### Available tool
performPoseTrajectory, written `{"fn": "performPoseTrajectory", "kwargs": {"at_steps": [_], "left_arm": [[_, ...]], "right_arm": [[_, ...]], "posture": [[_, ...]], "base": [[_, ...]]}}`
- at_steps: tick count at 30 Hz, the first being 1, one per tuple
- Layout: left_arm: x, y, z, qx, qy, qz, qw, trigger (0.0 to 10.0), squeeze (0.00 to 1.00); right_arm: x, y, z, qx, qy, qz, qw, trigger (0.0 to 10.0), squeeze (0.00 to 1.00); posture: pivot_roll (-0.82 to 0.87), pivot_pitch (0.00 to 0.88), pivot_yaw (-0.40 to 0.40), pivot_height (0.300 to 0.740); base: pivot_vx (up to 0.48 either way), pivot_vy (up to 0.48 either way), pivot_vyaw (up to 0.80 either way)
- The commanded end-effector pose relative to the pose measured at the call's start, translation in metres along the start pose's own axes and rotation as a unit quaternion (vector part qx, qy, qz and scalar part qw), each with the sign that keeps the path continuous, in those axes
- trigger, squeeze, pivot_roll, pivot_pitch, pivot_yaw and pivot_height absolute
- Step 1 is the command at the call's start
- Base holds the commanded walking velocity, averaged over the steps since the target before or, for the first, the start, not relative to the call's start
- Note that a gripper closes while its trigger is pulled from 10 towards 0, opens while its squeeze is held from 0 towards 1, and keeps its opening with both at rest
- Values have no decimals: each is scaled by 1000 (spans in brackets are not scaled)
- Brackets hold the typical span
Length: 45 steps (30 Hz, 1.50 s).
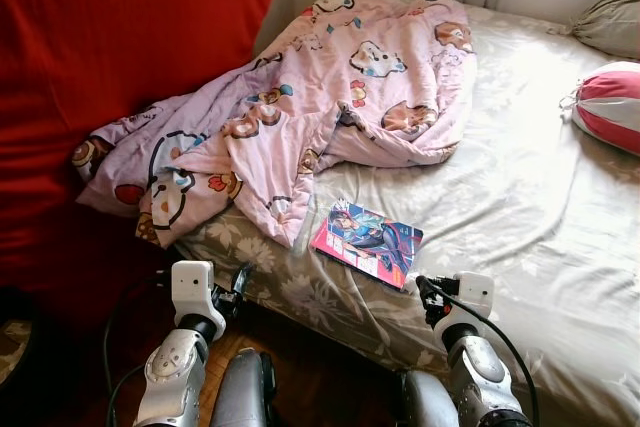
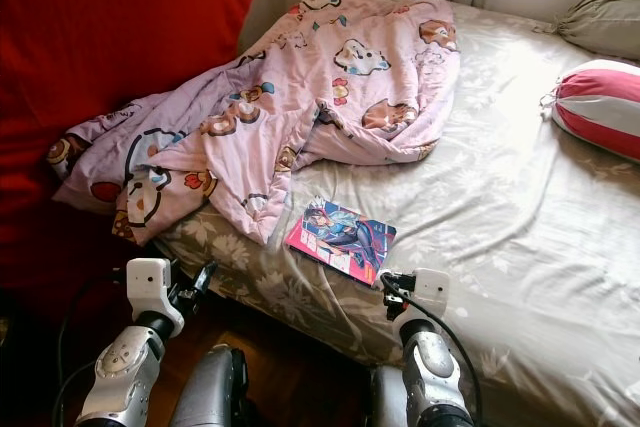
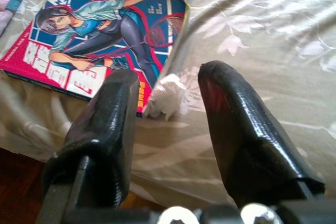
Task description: Clean up the room
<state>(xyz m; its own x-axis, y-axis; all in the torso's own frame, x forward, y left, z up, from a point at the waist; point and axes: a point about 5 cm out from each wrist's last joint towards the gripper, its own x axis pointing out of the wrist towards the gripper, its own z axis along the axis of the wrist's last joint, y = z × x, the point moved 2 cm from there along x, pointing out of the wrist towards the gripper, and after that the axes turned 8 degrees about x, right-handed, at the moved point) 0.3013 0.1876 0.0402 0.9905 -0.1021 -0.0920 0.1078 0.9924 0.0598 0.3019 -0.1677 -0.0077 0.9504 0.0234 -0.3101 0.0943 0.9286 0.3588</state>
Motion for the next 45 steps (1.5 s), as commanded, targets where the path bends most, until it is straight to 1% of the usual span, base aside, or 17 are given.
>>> {"fn": "performPoseTrajectory", "kwargs": {"at_steps": [1,4,11,14,17,19,27,30,32,36,39,42,43,45], "left_arm": [[0,-1,-1,-10,2,5,1000,10000,0],[0,-1,0,-12,2,6,1000,10000,0],[0,-2,1,-13,1,2,1000,10000,0],[0,-2,2,-12,-1,1,1000,10000,0],[0,-2,2,-12,-2,0,1000,10000,0],[0,-1,2,-11,-1,0,1000,10000,0],[0,-1,4,-10,-1,-3,1000,10000,0],[0,-1,4,-9,0,-5,1000,10000,0],[0,-2,4,-9,0,-6,1000,10000,0],[1,-3,5,-10,-1,-7,1000,10000,0],[1,-3,6,-9,-1,-8,1000,10000,0],[1,-2,7,-9,-3,-7,1000,10000,0],[0,-2,8,-8,-4,-7,1000,10000,0],[0,-1,9,-7,-5,-7,1000,10000,0]], "right_arm": [[0,-1,1,-1,-2,1,1000,10000,0],[1,3,1,0,0,11,1000,10000,0],[0,11,-5,-15,12,37,999,10000,0],[-1,17,-7,-22,15,64,998,10000,0],[-1,18,-7,-4,13,67,998,10000,0],[-2,16,-8,-9,15,63,998,10000,0],[0,11,-4,-5,12,48,999,10000,0],[1,7,-1,-14,9,25,1000,10000,0],[3,2,3,-8,3,6,1000,10000,0],[7,0,9,1,0,-3,1000,10000,0],[9,2,12,-17,6,-2,1000,10000,0],[15,3,17,-31,22,-5,999,10000,0],[18,3,18,-41,36,-10,998,10000,0],[19,1,20,-55,45,-18,997,10000,0]], "posture": [[62,151,-15,576],[63,152,-15,576],[71,151,-13,576],[72,153,-11,576],[72,152,-11,576],[73,152,-7,576],[76,156,0,576],[73,160,3,576],[80,160,4,576],[82,163,7,576],[82,163,7,576],[91,173,8,576],[102,180,10,576],[107,186,10,576]], "base": [[0,0,0],[0,0,0],[0,0,0],[0,0,800],[0,0,800],[249,0,0],[279,0,0],[304,0,0],[306,0,0],[283,0,0],[0,0,0],[0,0,0],[0,0,0],[0,0,0]]}}
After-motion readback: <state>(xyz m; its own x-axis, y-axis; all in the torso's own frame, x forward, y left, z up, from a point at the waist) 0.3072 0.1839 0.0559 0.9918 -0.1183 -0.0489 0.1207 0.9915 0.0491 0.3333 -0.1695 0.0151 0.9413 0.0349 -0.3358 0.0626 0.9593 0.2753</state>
